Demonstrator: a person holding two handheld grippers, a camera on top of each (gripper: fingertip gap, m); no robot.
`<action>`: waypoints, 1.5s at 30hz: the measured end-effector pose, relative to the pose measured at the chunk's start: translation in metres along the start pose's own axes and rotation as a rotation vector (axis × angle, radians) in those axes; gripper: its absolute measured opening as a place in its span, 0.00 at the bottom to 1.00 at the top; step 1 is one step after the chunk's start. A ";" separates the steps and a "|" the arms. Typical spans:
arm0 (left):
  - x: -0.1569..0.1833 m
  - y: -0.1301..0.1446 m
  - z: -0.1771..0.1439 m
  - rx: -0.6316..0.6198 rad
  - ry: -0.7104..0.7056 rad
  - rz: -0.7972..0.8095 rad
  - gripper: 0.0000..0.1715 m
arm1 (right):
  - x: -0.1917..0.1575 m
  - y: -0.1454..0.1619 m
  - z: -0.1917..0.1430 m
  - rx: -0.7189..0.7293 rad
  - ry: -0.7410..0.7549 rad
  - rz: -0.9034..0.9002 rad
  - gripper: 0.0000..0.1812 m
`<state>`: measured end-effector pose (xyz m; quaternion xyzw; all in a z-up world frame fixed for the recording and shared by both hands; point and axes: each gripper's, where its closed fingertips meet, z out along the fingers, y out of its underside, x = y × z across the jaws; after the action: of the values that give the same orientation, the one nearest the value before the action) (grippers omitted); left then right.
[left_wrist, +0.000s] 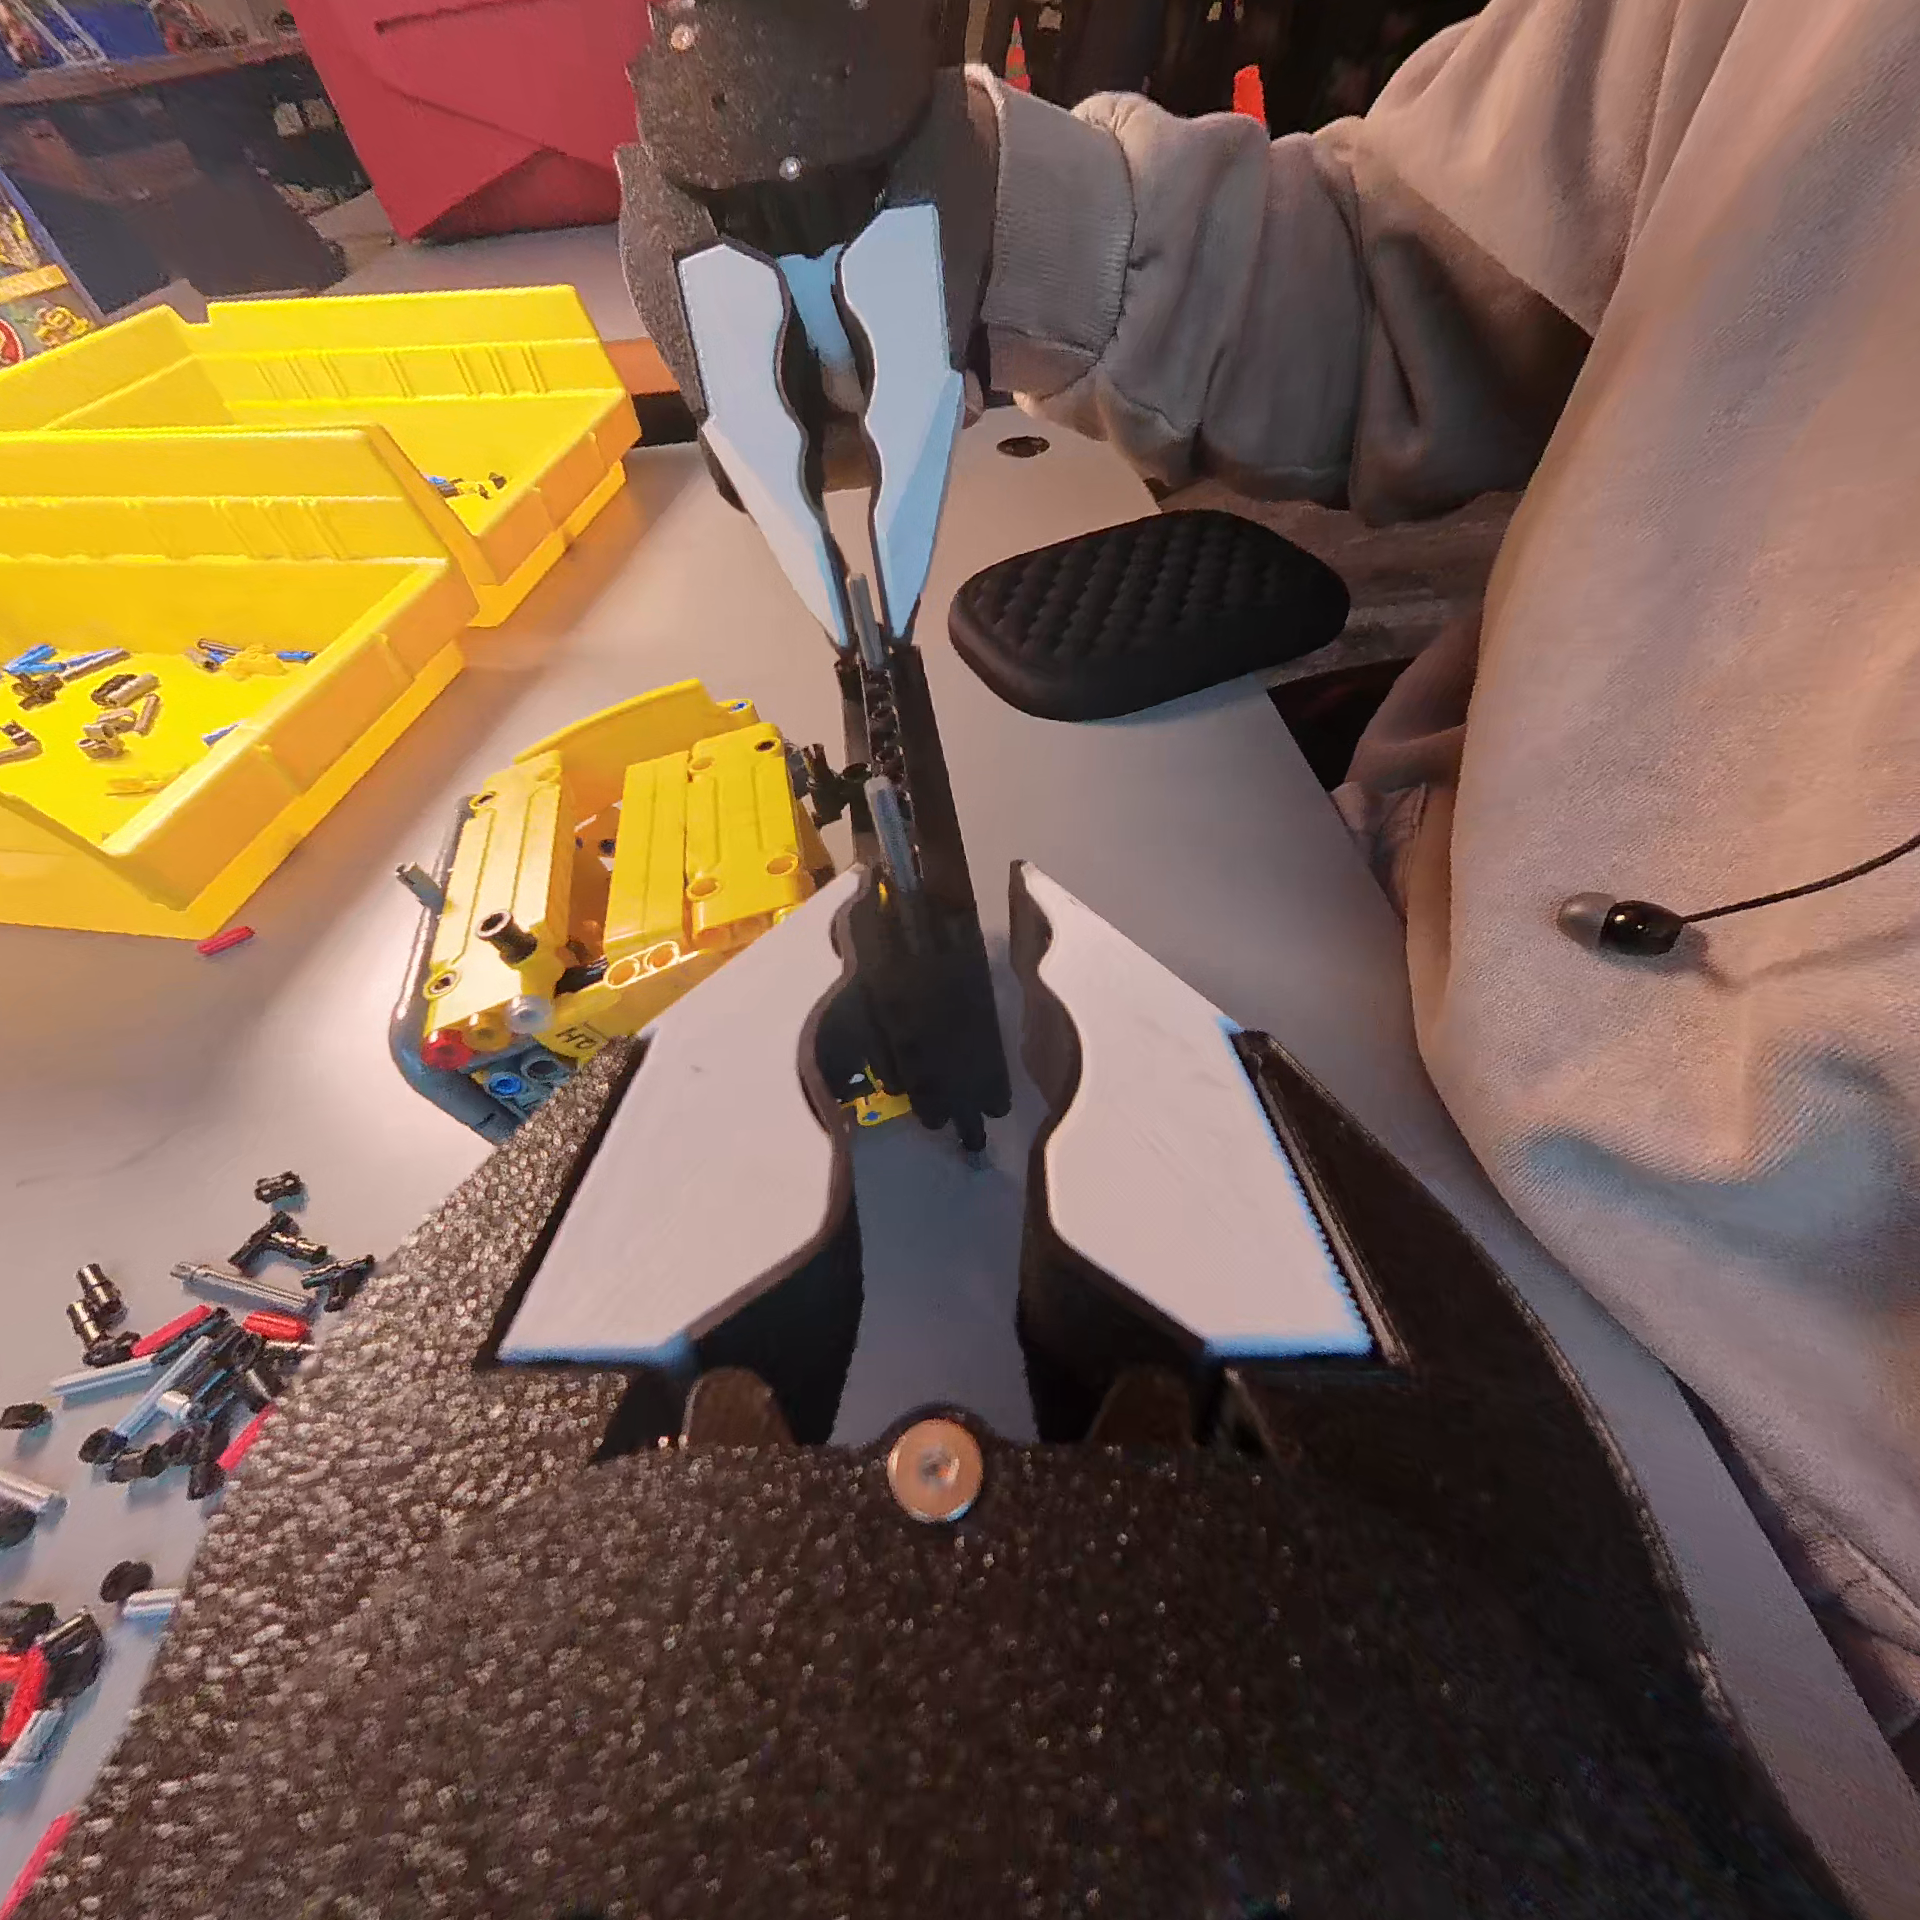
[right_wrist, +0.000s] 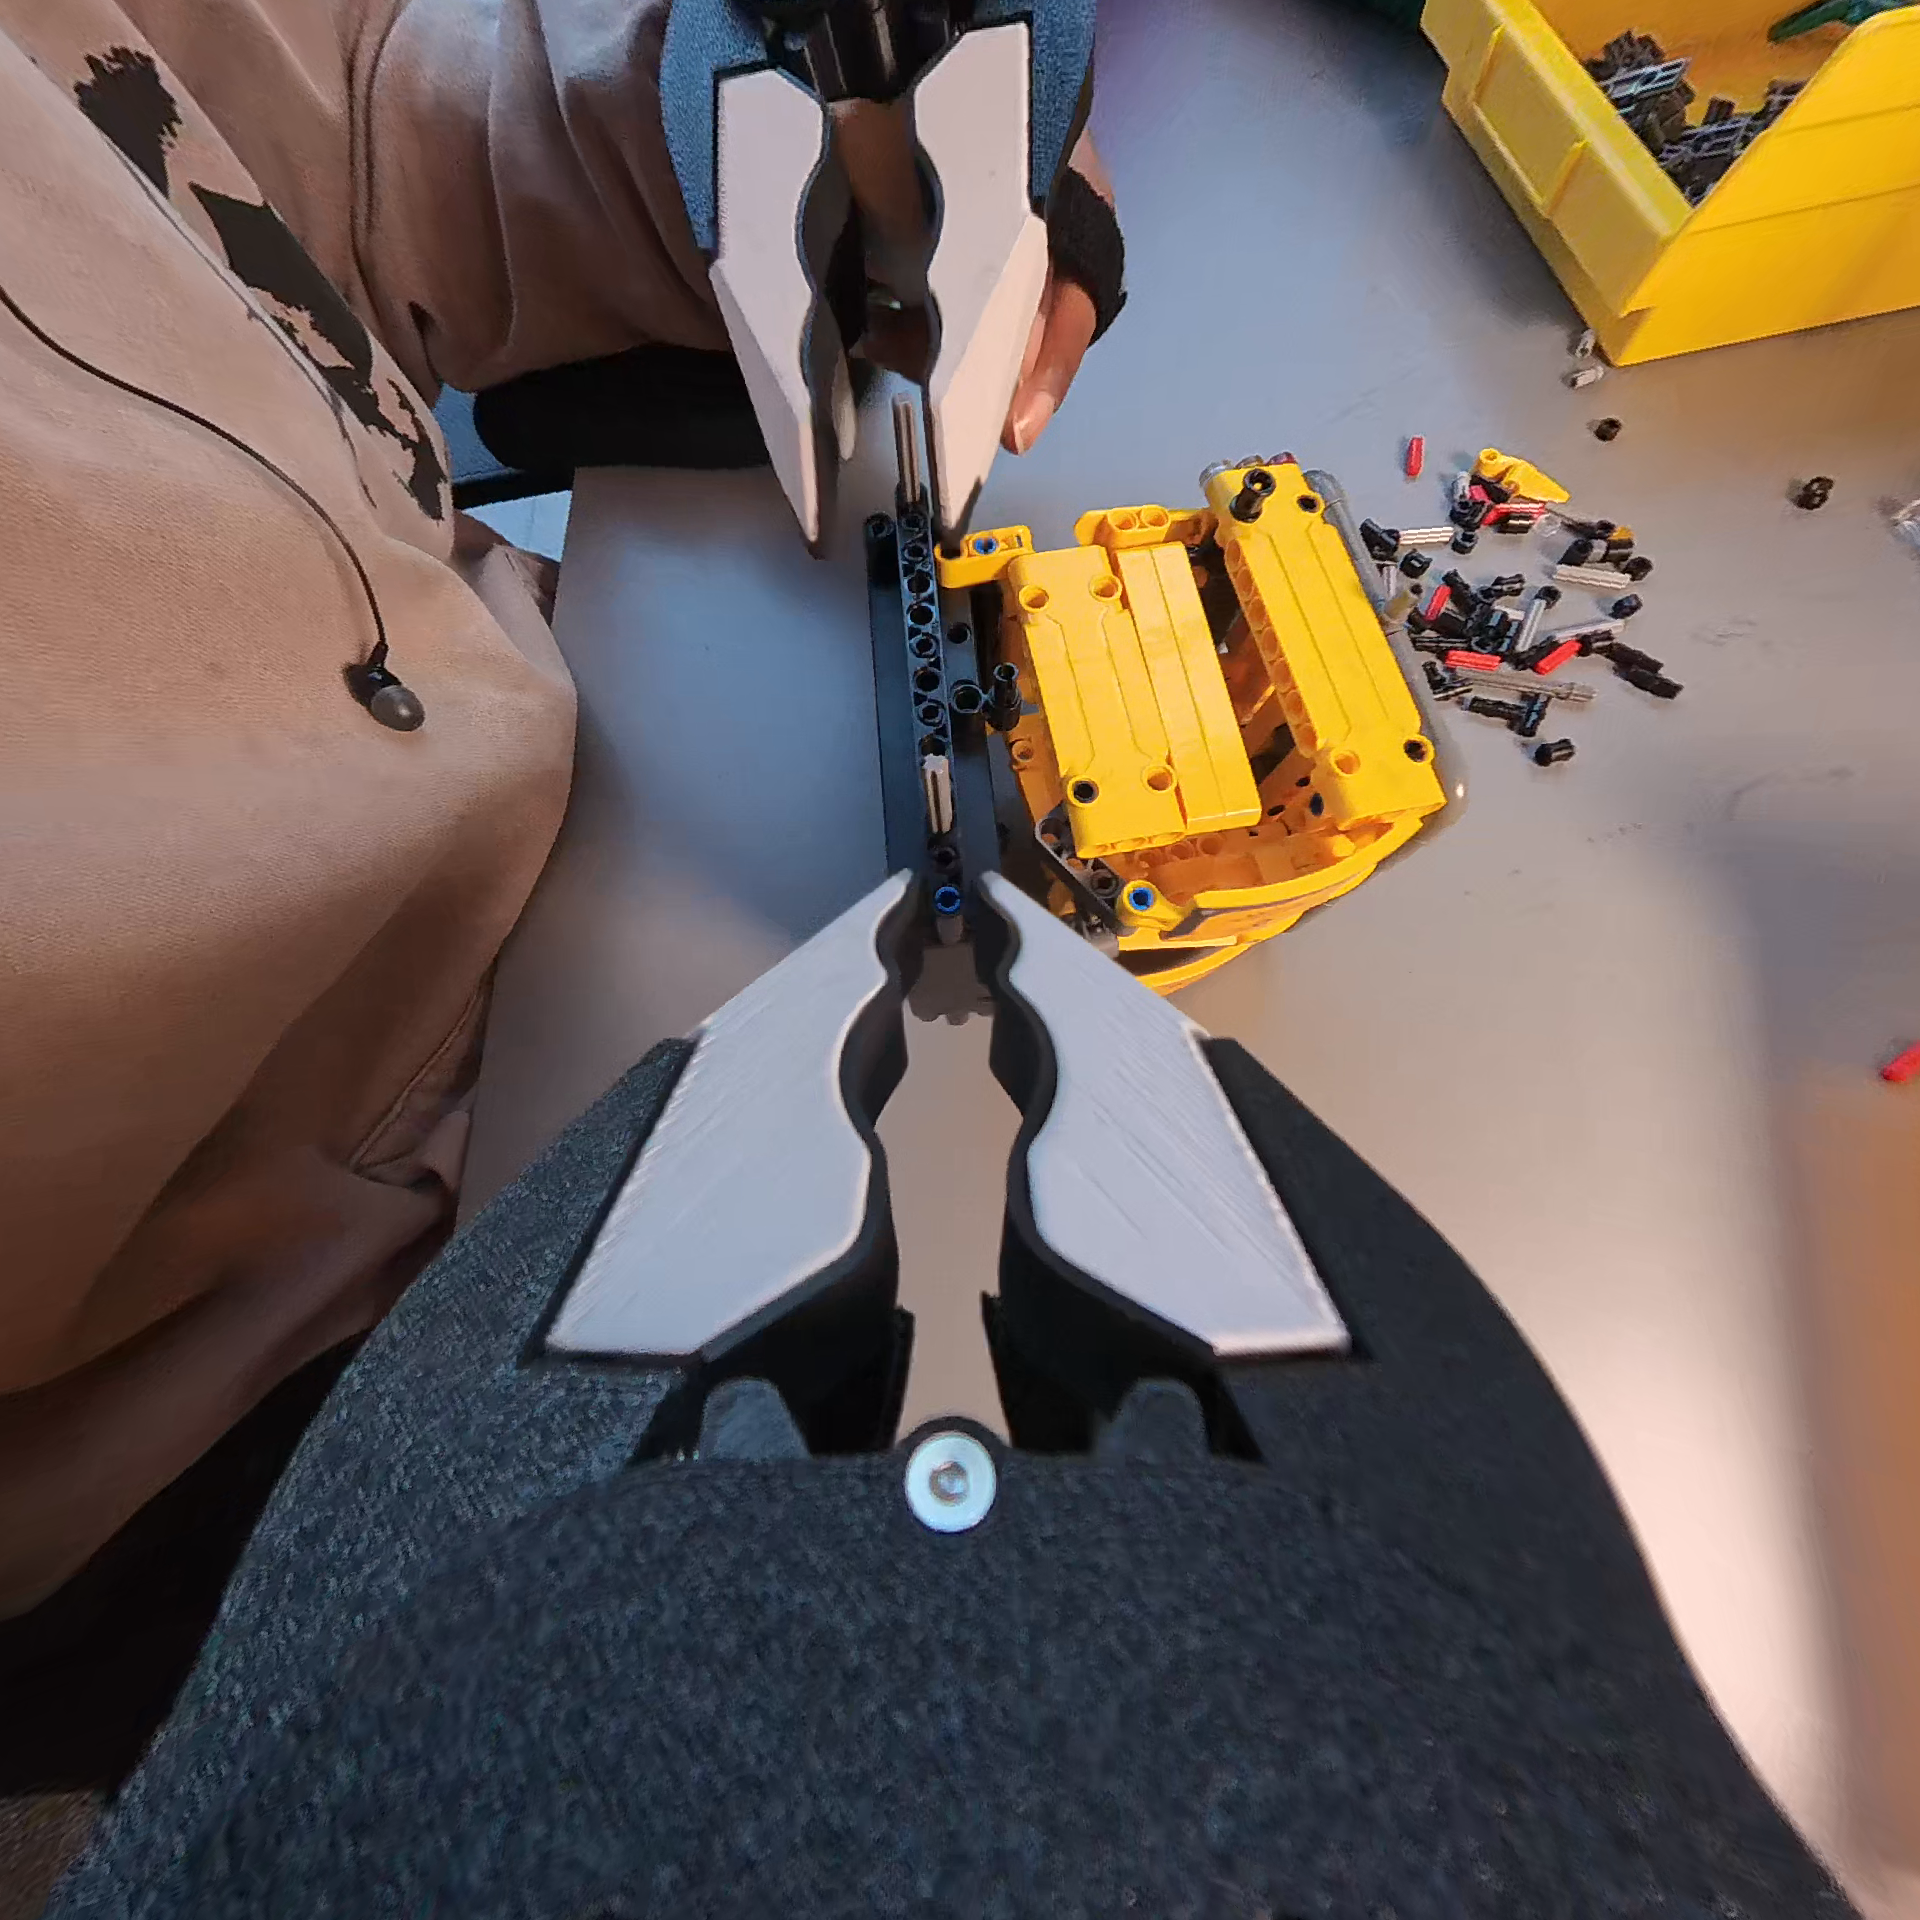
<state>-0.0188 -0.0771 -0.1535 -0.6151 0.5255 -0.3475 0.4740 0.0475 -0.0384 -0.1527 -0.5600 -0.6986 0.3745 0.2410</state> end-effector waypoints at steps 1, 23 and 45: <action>-0.001 0.001 0.001 -0.006 -0.012 0.006 0.14 | 0.000 -0.001 0.001 -0.003 0.000 -0.009 0.03; 0.000 0.001 0.001 -0.012 -0.016 0.020 0.10 | -0.005 -0.001 0.010 0.124 0.059 -0.075 0.07; -0.002 0.000 0.002 -0.066 -0.119 0.063 0.16 | -0.009 -0.029 0.050 -0.483 -0.091 -0.299 0.04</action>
<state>-0.0173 -0.0743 -0.1541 -0.6333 0.5265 -0.2777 0.4946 -0.0057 -0.0621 -0.1588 -0.4744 -0.8526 0.1823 0.1217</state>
